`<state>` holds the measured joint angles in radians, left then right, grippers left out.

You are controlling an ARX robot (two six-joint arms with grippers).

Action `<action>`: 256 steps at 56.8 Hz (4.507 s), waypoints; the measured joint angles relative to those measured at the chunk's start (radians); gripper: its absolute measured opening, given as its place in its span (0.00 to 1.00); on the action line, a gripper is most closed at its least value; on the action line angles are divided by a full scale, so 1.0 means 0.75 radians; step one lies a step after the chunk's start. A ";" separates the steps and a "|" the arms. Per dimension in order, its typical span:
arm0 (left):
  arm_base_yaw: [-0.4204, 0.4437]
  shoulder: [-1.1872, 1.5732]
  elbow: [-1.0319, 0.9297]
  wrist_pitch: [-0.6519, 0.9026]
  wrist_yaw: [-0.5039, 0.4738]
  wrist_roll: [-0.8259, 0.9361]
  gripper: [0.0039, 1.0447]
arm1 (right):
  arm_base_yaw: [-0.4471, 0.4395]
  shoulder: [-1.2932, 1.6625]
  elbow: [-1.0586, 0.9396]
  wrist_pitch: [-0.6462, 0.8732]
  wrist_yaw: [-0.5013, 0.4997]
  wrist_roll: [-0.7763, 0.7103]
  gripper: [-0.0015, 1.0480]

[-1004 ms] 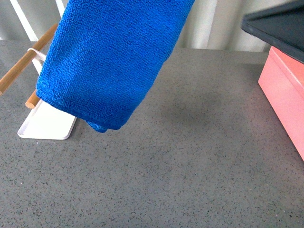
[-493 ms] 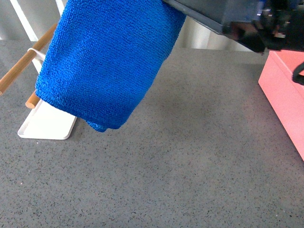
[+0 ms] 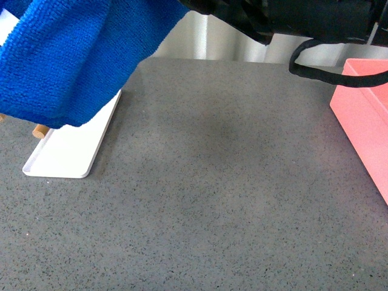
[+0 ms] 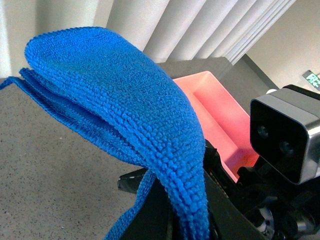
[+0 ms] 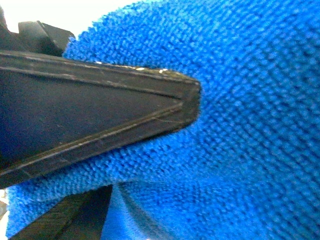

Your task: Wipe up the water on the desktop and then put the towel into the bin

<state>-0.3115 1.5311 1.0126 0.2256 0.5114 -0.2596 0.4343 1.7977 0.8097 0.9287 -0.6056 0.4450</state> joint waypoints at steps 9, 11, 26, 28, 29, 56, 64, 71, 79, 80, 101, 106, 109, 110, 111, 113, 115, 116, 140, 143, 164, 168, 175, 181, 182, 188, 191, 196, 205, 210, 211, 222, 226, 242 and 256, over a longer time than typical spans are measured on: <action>0.002 0.000 0.000 0.002 -0.005 0.001 0.05 | 0.024 0.002 -0.001 0.032 0.027 0.032 0.51; 0.002 0.000 0.000 0.003 -0.005 -0.001 0.06 | 0.028 0.002 -0.002 0.041 0.036 0.035 0.46; 0.000 0.000 0.000 0.005 0.008 -0.001 0.43 | 0.031 -0.040 -0.048 0.038 0.101 0.058 0.12; -0.001 0.000 0.000 0.005 0.011 -0.001 0.48 | 0.029 -0.047 -0.053 0.029 0.107 0.058 0.08; -0.001 0.000 0.000 0.005 0.012 -0.001 0.50 | 0.028 -0.049 -0.055 0.026 0.108 0.058 0.07; -0.007 0.000 0.000 0.005 0.016 -0.001 0.94 | -0.021 -0.113 -0.112 -0.072 0.231 0.048 0.04; -0.007 0.000 0.000 0.005 0.016 -0.001 0.94 | -0.057 -0.112 -0.136 -0.121 0.254 0.032 0.04; -0.007 0.000 0.000 0.005 0.016 -0.001 0.94 | -0.087 -0.112 -0.170 -0.122 0.251 0.008 0.04; -0.007 0.000 0.000 0.005 0.016 -0.001 0.94 | -0.114 -0.126 -0.177 -0.140 0.241 -0.004 0.04; -0.007 0.000 0.000 0.005 0.016 -0.001 0.94 | -0.117 -0.130 -0.177 -0.145 0.240 -0.006 0.04; -0.027 -0.125 -0.372 0.616 -0.976 0.259 0.64 | -0.144 -0.181 -0.186 -0.186 0.231 -0.039 0.04; 0.039 -0.246 -0.546 0.711 -1.043 0.299 0.48 | -0.158 -0.190 -0.197 -0.186 0.231 -0.040 0.04; 0.071 -0.300 -0.625 0.735 -1.027 0.310 0.39 | -0.162 -0.196 -0.200 -0.186 0.231 -0.040 0.04; 0.080 -0.314 -0.647 0.741 -1.021 0.312 0.37 | -0.162 -0.197 -0.200 -0.186 0.230 -0.040 0.04; 0.087 -0.326 -0.669 0.746 -1.015 0.313 0.34 | -0.162 -0.198 -0.200 -0.186 0.228 -0.040 0.04; 0.105 -0.356 -0.719 0.756 -0.999 0.317 0.28 | -0.161 -0.198 -0.200 -0.185 0.222 -0.041 0.04; 0.117 -0.379 -0.757 0.762 -0.982 0.320 0.23 | -0.161 -0.199 -0.200 -0.186 0.217 -0.041 0.04; 0.121 -0.387 -0.770 0.764 -0.978 0.321 0.21 | -0.160 -0.201 -0.201 -0.186 0.215 -0.041 0.04; 0.280 -0.792 -1.145 0.734 -0.811 0.336 0.03 | -0.178 -0.229 -0.214 -0.198 0.211 -0.056 0.04; 0.294 -0.849 -1.175 0.706 -0.794 0.336 0.03 | -0.181 -0.230 -0.215 -0.199 0.212 -0.061 0.04; 0.413 -1.151 -1.319 0.567 -0.682 0.337 0.03 | -0.183 -0.235 -0.216 -0.229 0.218 -0.077 0.04; 0.413 -1.198 -1.320 0.519 -0.682 0.337 0.03 | -0.183 -0.235 -0.218 -0.232 0.218 -0.080 0.04; 0.413 -1.298 -1.320 0.431 -0.682 0.337 0.03 | -0.183 -0.235 -0.219 -0.251 0.219 -0.089 0.04; 0.413 -1.374 -1.320 0.364 -0.682 0.337 0.03 | -0.183 -0.235 -0.219 -0.256 0.218 -0.096 0.04; 0.413 -1.390 -1.320 0.348 -0.682 0.337 0.03 | -0.183 -0.235 -0.219 -0.257 0.218 -0.096 0.04; 0.413 -1.466 -1.320 0.273 -0.682 0.337 0.03 | -0.183 -0.235 -0.219 -0.259 0.222 -0.098 0.04; 0.413 -1.504 -1.320 0.238 -0.682 0.337 0.03 | -0.182 -0.235 -0.219 -0.259 0.222 -0.100 0.04; 0.413 -1.556 -1.320 0.188 -0.682 0.337 0.03 | -0.182 -0.235 -0.219 -0.261 0.223 -0.100 0.04; 0.413 -1.633 -1.320 0.113 -0.682 0.337 0.03 | -0.182 -0.235 -0.221 -0.261 0.235 -0.105 0.04; 0.413 -1.680 -1.320 0.066 -0.682 0.337 0.03 | -0.181 -0.236 -0.223 -0.280 0.245 -0.108 0.04; 0.413 -1.691 -1.320 0.055 -0.682 0.337 0.03 | -0.180 -0.236 -0.223 -0.281 0.246 -0.109 0.04; 0.413 -1.765 -1.320 -0.019 -0.682 0.337 0.03 | -0.176 -0.244 -0.224 -0.293 0.248 -0.110 0.04; 0.413 -1.794 -1.320 -0.049 -0.682 0.337 0.03 | -0.176 -0.246 -0.224 -0.298 0.248 -0.111 0.04; 0.413 -2.036 -1.320 -0.297 -0.682 0.337 0.03 | -0.179 -0.246 -0.228 -0.311 0.248 -0.126 0.04; 0.413 -2.036 -1.320 -0.300 -0.682 0.337 0.27 | -0.179 -0.235 -0.220 -0.373 0.290 -0.150 0.04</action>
<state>-0.0021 0.0040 0.0223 0.0006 -0.0002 -0.0071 0.3004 1.6211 0.6445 0.6491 -0.3882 0.3325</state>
